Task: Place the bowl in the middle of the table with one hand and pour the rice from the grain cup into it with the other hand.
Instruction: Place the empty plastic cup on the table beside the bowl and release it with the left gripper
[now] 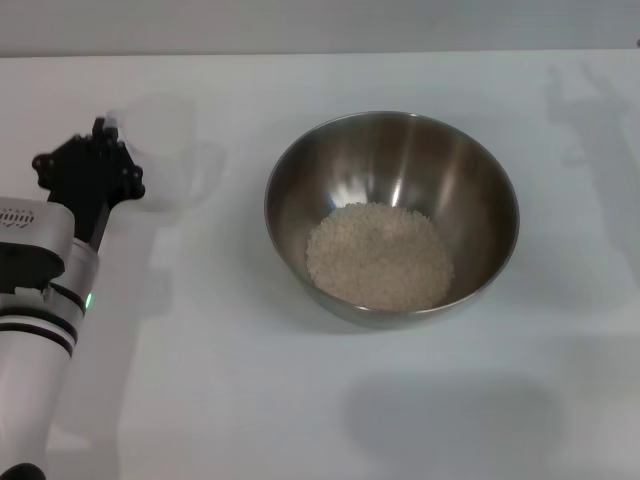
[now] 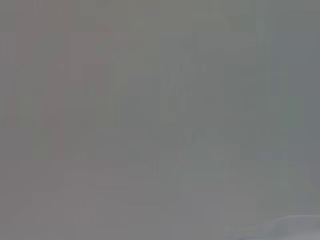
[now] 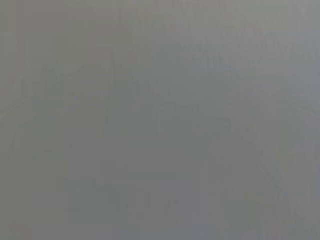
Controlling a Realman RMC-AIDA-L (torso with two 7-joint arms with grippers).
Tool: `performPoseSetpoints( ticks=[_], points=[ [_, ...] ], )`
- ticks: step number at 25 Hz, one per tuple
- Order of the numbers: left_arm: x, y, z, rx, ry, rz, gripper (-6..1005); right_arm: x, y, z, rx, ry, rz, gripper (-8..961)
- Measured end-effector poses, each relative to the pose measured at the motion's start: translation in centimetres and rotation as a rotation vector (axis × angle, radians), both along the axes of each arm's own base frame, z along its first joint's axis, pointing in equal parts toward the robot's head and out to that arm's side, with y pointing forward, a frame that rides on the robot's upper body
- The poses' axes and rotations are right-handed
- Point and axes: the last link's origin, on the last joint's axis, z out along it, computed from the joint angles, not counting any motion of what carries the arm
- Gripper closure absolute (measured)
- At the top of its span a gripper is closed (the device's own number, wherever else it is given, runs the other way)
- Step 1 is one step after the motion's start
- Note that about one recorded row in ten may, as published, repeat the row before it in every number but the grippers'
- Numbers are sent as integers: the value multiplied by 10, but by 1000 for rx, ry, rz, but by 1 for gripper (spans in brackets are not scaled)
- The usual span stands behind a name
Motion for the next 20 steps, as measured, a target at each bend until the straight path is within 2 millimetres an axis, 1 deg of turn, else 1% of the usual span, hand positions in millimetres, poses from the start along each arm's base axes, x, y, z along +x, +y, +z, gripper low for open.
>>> performPoseSetpoints(
  ticks=[10, 16, 20],
  points=[
    [-11, -1, -6, -55, -74, 58, 915, -1, 1, 0, 0, -1, 4, 531],
    [-12, -2, -9, -78, -93, 69, 911, -1, 1, 1, 1, -4, 5, 531],
    [-14, -3, -9, -90, -146, 83, 909, -2, 2, 2, 2, -5, 6, 531]
  ],
)
